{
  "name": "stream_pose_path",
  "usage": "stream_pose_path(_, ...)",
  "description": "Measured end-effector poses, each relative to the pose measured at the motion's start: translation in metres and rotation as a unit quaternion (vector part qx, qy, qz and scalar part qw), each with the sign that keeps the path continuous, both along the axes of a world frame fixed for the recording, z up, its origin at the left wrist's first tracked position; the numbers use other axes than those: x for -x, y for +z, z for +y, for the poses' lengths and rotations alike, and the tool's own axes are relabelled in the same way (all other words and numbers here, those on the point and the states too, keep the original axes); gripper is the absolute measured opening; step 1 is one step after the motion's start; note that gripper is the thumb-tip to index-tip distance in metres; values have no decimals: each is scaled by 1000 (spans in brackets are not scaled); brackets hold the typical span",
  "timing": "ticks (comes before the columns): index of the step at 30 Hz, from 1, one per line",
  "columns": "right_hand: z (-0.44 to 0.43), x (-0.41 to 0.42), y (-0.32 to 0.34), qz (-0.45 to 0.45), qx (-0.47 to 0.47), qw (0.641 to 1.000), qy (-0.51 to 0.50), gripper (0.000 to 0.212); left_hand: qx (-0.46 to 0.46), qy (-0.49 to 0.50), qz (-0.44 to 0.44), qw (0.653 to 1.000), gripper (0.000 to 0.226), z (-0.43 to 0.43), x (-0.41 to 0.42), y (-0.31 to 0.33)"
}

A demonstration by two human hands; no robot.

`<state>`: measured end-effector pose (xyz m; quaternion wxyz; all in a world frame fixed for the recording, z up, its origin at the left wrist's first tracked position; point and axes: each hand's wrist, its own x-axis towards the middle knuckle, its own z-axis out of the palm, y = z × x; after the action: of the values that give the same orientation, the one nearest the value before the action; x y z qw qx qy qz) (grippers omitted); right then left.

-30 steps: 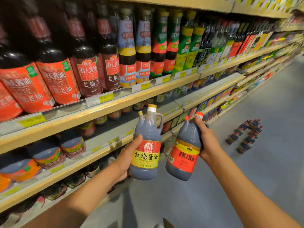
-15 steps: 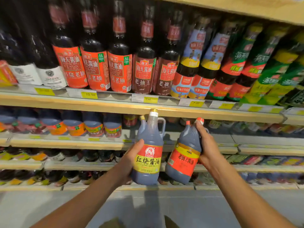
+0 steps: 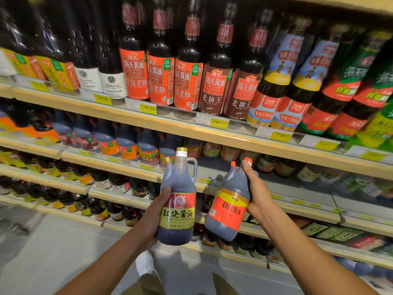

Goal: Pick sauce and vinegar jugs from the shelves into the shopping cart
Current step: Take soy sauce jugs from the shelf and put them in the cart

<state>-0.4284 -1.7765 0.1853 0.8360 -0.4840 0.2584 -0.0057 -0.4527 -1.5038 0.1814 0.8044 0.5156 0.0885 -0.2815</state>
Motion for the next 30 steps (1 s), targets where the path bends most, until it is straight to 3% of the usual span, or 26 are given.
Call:
stream_pose_path(5, 10, -6, -11, 1, 14, 1000, 3, 64, 2, 14, 3, 1000, 56, 12, 0, -7)
stream_pose_path(8, 19, -6, -4, -22, 57, 998, 8, 41, 2, 20, 4, 1000, 56, 18, -1, -10)
stream_pose_path(11, 31, -9, 3, -73, 174, 982, 20, 24, 2, 18, -3, 1000, 60, 23, -6, -15)
stream_pose_path(16, 39, -19, 7, -213, 395, 888, 99, 3, -8, 27, -11, 1000, 60, 27, -15, -16)
stream_pose_path(23, 37, -51, 1, -372, 577, 708, 167, 26, -2, 49, -13, 999, 74, 34, -30, -26)
stream_pose_path(27, 28, -76, -13, -377, 645, 650, 137, 28, 19, 62, -17, 998, 90, 37, -38, -31)
stream_pose_path(30, 25, -89, -26, -374, 654, 646, 124, 26, 8, 74, -8, 997, 111, 40, -46, -37)
